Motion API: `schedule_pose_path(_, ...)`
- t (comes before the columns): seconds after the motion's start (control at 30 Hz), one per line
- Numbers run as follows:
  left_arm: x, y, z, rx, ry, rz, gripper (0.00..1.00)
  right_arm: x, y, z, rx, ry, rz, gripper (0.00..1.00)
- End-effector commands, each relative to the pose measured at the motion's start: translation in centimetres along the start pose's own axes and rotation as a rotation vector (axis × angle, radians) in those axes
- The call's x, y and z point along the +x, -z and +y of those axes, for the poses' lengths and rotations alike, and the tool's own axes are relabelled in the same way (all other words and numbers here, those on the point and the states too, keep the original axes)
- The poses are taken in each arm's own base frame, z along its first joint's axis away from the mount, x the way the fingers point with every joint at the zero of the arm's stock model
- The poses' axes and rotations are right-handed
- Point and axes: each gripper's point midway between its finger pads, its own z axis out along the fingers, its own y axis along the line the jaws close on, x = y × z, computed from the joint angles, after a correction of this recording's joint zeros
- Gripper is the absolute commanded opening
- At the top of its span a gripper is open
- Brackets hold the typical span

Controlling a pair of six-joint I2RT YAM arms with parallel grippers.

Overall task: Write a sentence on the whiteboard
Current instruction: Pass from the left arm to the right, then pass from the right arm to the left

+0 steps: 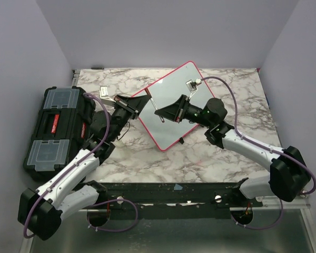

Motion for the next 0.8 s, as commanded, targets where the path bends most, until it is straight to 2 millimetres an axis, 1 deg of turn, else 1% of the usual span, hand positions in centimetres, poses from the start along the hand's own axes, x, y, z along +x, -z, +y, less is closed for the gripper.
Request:
schedule_pose_path(0.0, -1.3, 0.6, -1.3, 0.057, -0.019, -0.077, 0.00, 0.2, -0.8, 1.8, -0.076, 0.013, 0.023, 0.17)
schedule_pose_path(0.03, -1.3, 0.6, -1.0, 0.047, -0.025, -0.079, 0.00, 0.3, -0.8, 1.7, -0.076, 0.012, 0.027, 0.13)
schedule_pose_path(0.07, -1.2, 0.7, -0.8, 0.035, -0.039, -0.072, 0.03, 0.3, -0.8, 1.7, -0.073, 0.016, 0.030, 0.07)
schedule_pose_path(0.1, -1.0, 0.8, -0.9, 0.034, -0.060, -0.058, 0.17, 0.4, -0.8, 1.5, -0.063, 0.017, 0.034, 0.03)
schedule_pose_path(0.13, -0.7, 1.0, -0.9, 0.033, -0.097, -0.032, 0.37, 0.3, -0.8, 1.5, -0.055, 0.025, 0.039, 0.01)
schedule_pose_path(0.2, -0.4, 1.2, -0.7, -0.001, -0.173, 0.013, 0.76, 0.6, -0.7, 1.2, -0.030, 0.041, 0.064, 0.01)
schedule_pose_path(0.23, 0.0, 1.5, -0.7, -0.017, -0.219, 0.057, 0.87, 0.6, -0.7, 1.2, -0.021, 0.064, 0.078, 0.01)
schedule_pose_path(0.27, -0.2, 1.8, -0.7, -0.035, -0.262, 0.071, 0.94, 0.9, -0.5, 0.9, 0.002, 0.078, 0.099, 0.01)
schedule_pose_path(0.3, -0.3, 2.2, -0.1, -0.071, -0.307, 0.090, 0.96, 0.9, -0.3, 0.8, 0.018, 0.109, 0.112, 0.01)
schedule_pose_path(0.33, -0.8, 2.6, 0.0, -0.084, -0.353, 0.097, 0.96, 1.2, -0.1, 0.4, 0.044, 0.128, 0.133, 0.01)
schedule_pose_path(0.43, -1.9, 4.1, 1.2, -0.165, -0.460, 0.171, 0.95, 1.7, 0.7, 0.1, 0.073, 0.226, 0.187, 0.01)
schedule_pose_path(0.5, -2.8, 4.8, 1.0, -0.160, -0.477, 0.218, 0.92, 2.4, 1.2, -0.7, 0.095, 0.280, 0.241, 0.01)
schedule_pose_path(0.57, -2.6, 5.4, 0.2, -0.117, -0.502, 0.290, 0.91, 3.0, 1.5, -0.9, 0.088, 0.323, 0.287, 0.01)
schedule_pose_path(0.67, -1.7, 6.1, 0.4, -0.087, -0.554, 0.410, 0.88, 3.4, 1.8, -0.8, 0.058, 0.378, 0.322, 0.01)
schedule_pose_path(0.77, -0.8, 6.8, 0.5, -0.042, -0.548, 0.503, 0.86, 3.6, 2.0, -0.4, 0.021, 0.424, 0.340, 0.01)
